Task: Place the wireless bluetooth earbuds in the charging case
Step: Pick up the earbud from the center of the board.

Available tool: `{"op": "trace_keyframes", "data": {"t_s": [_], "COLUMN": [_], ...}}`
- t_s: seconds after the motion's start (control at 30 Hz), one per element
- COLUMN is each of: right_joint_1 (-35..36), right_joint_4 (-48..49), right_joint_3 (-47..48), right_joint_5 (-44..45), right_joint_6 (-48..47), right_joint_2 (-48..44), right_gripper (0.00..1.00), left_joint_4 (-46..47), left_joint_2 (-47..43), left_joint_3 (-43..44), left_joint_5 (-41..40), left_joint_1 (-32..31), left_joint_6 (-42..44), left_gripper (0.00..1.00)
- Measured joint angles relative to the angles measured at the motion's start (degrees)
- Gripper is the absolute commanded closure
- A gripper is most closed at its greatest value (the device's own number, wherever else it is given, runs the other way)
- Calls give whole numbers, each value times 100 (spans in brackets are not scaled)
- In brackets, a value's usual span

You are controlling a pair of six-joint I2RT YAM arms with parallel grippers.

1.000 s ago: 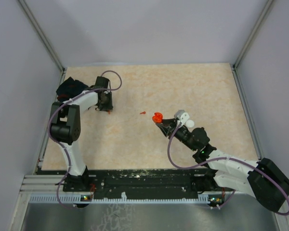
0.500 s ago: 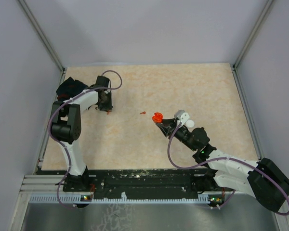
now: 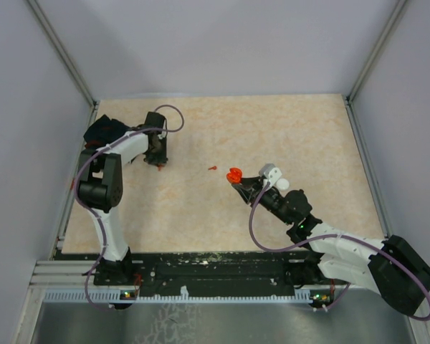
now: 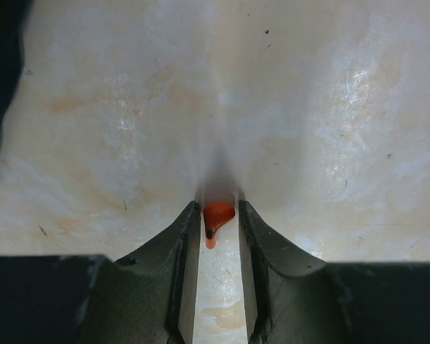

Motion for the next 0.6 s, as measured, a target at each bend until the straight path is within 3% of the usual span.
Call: {"op": "trace_keyframes", "data": {"t_s": [0.27, 0.6], "right_joint_1": [0, 0], "right_joint_4": [-42, -50], "right_joint_3": [0, 0], "right_joint_5": [2, 2], "right_joint_6": [0, 0], "right_joint_2": [0, -9], "right_gripper": [100, 100], "left_joint_4": [-52, -197], "left_joint_2": [26, 122], "left_joint_3": [42, 186], "left_joint_5": [-70, -295], "left_joint_1": [-39, -164], "left_joint_6": [13, 76], "left_gripper": [67, 79]}}
